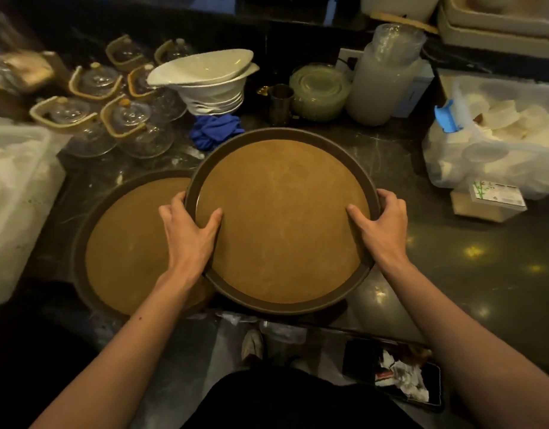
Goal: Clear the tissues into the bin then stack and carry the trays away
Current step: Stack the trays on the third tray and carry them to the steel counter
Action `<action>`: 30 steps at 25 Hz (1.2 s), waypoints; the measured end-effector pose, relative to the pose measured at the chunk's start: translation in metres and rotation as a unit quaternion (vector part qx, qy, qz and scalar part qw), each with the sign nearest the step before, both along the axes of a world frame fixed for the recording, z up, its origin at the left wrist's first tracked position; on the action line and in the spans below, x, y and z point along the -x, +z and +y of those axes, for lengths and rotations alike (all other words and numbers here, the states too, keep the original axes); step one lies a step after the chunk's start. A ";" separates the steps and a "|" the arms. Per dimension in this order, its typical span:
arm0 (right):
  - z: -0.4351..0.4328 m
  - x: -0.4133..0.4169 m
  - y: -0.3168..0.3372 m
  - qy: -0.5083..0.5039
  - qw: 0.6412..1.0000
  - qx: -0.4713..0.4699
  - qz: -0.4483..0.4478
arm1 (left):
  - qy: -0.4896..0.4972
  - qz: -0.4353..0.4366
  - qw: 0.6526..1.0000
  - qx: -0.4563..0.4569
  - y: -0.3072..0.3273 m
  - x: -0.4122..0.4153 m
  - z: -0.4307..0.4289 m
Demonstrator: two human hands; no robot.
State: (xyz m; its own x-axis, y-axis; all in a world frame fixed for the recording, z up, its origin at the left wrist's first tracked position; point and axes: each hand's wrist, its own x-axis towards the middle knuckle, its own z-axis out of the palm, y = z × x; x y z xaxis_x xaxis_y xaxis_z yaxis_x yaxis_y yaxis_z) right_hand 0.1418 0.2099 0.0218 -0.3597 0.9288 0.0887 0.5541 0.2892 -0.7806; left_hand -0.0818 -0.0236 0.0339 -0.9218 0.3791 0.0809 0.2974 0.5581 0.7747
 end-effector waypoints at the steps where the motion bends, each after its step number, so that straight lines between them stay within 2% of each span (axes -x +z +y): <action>1: -0.003 0.004 0.000 0.021 1.000 0.001 0.003 | 0.022 0.003 1.000 0.000 0.001 -0.005 -0.013; 8: -0.048 0.040 -0.001 0.167 0.986 0.021 0.016 | 0.170 0.013 0.985 0.024 0.002 -0.047 -0.102; 14: -0.096 0.090 -0.007 0.230 0.972 0.049 0.007 | 0.244 0.005 0.969 0.037 -0.002 -0.039 -0.165; 23: -0.139 0.155 -0.035 0.182 0.980 0.074 -0.037 | 0.203 -0.044 0.978 0.027 -0.037 0.052 -0.202; 30: -0.155 0.171 -0.051 0.149 0.985 0.068 -0.059 | 0.162 -0.088 0.982 0.032 -0.064 0.090 -0.208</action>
